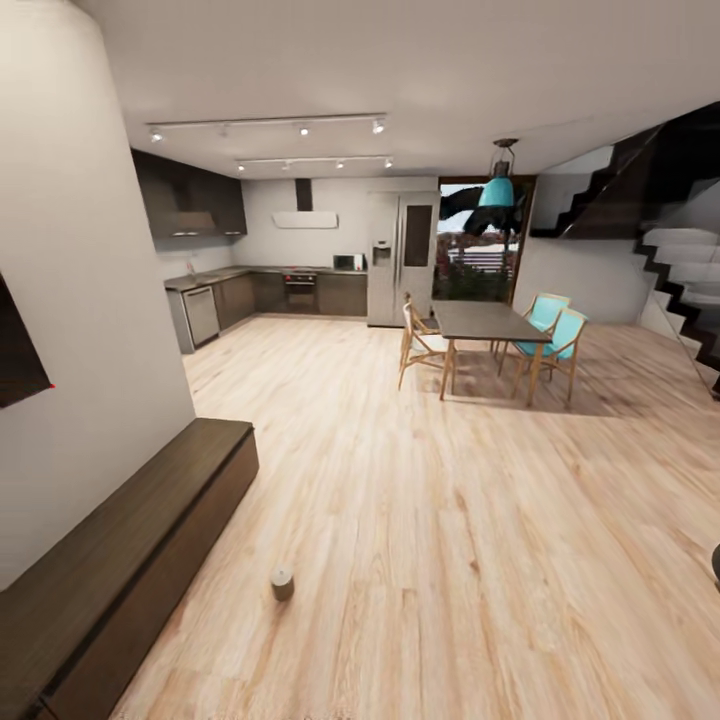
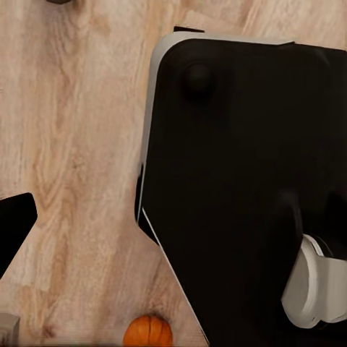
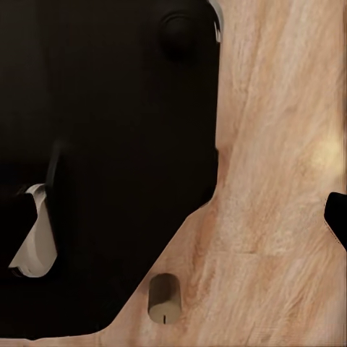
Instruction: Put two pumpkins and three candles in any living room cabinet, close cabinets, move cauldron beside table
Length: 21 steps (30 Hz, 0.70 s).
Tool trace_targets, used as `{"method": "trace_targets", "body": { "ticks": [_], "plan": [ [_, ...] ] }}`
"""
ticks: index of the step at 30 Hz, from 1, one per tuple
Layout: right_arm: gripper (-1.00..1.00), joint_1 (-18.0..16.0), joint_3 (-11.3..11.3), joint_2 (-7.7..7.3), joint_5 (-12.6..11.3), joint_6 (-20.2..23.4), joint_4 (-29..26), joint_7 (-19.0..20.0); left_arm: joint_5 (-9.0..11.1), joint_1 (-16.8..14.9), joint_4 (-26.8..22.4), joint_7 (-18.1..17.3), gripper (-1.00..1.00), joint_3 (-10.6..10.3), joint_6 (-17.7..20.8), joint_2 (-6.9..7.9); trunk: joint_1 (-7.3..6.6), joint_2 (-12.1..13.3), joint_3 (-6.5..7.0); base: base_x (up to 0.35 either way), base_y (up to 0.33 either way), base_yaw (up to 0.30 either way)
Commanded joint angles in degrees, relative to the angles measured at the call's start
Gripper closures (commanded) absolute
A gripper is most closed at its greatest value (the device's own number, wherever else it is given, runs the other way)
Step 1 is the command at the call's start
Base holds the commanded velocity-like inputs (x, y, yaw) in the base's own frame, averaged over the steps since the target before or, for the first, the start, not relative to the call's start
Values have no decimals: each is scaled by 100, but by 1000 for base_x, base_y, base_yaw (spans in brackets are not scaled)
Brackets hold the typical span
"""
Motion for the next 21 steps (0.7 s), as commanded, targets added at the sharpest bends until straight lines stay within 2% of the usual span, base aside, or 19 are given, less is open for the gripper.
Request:
{"method": "trace_targets", "body": {
  "ticks": [1,6,10,14,16,19,21],
  "plan": [
    [-100,-3,-3,-5,1,-19,-10,-7,48,-3,-22,-2,-100,43,-9,2,-21,34,5,0,0,248],
    [-100,-15,-8,-11,8,-9,-82,-11,187,-6,-71,-2,-100,64,-9,-3,-131,235,65,0,0,240],
    [-100,-53,-2,-12,15,29,-539,-12,267,-8,-130,-6,-100,69,3,-17,-218,395,114,0,0,240],
    [-100,-75,1,-12,42,39,-750,-12,331,-11,-160,-23,-100,70,10,-13,-306,555,166,0,0,251],
    [-100,-93,4,-12,85,40,-796,-12,384,-11,-162,-25,-100,70,13,-12,-306,555,156,0,0,256],
    [-100,-163,7,-12,377,41,-902,-12,581,-9,-172,-27,-100,67,15,-11,-306,555,143,0,0,259],
    [-100,-228,8,-12,566,41,-926,-12,643,-10,-172,-26,-100,68,16,-13,-306,555,134,0,0,260]
  ]
}}
